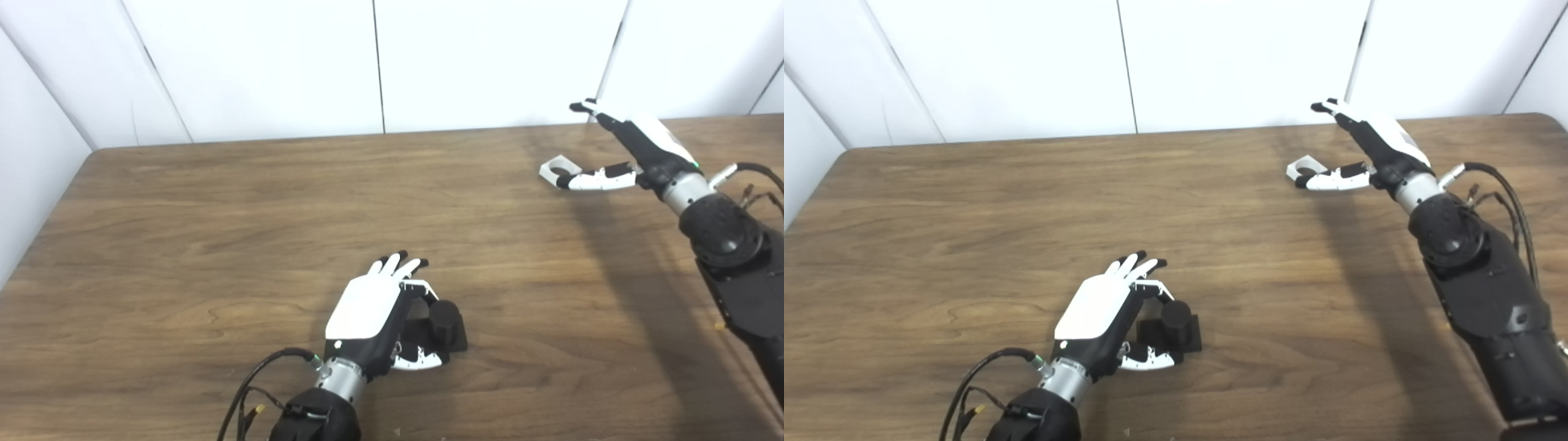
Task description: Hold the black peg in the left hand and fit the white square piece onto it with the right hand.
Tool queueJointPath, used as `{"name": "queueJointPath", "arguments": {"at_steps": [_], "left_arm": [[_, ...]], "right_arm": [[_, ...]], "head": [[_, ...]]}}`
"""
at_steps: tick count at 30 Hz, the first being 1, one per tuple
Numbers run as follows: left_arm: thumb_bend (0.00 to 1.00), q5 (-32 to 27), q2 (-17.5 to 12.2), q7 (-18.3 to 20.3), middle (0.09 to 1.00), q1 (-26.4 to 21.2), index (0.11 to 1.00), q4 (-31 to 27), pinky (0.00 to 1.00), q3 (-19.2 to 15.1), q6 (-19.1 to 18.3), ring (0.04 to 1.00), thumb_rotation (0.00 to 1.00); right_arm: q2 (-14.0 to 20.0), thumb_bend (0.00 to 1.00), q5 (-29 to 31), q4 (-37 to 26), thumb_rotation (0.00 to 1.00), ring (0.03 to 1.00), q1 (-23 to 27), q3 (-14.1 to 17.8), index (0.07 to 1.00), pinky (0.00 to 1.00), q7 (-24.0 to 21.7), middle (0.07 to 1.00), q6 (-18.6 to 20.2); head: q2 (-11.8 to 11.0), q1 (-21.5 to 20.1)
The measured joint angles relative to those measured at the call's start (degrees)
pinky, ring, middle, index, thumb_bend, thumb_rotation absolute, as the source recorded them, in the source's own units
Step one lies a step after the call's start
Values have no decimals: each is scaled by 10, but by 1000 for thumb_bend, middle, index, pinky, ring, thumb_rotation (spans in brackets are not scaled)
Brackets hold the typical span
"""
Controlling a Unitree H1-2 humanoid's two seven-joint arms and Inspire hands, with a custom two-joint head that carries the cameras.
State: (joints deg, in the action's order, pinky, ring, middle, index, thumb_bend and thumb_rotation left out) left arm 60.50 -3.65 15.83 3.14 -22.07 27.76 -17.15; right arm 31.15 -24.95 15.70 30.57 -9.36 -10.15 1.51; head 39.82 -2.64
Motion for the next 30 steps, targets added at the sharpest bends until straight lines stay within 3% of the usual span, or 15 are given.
{"name": "queueJointPath", "arguments": {"at_steps": [12,20,30], "left_arm": [[523,0,4,-2,931,1,493,2,1000,-3,2,1000,73],[523,0,5,-4,928,3,494,2,1000,-4,2,1000,74],[523,0,7,-6,929,4,494,3,1000,-4,2,1000,73]], "right_arm": [[42,876,-110,123,166,1000,107,-96,741,1000,-37,966,-53],[40,862,-164,178,148,1000,148,-140,719,1000,-53,976,-72],[28,866,-206,274,173,1000,203,-182,685,1000,-32,964,-130]], "head": [[-3,2],[-4,-2],[-4,-1]]}}
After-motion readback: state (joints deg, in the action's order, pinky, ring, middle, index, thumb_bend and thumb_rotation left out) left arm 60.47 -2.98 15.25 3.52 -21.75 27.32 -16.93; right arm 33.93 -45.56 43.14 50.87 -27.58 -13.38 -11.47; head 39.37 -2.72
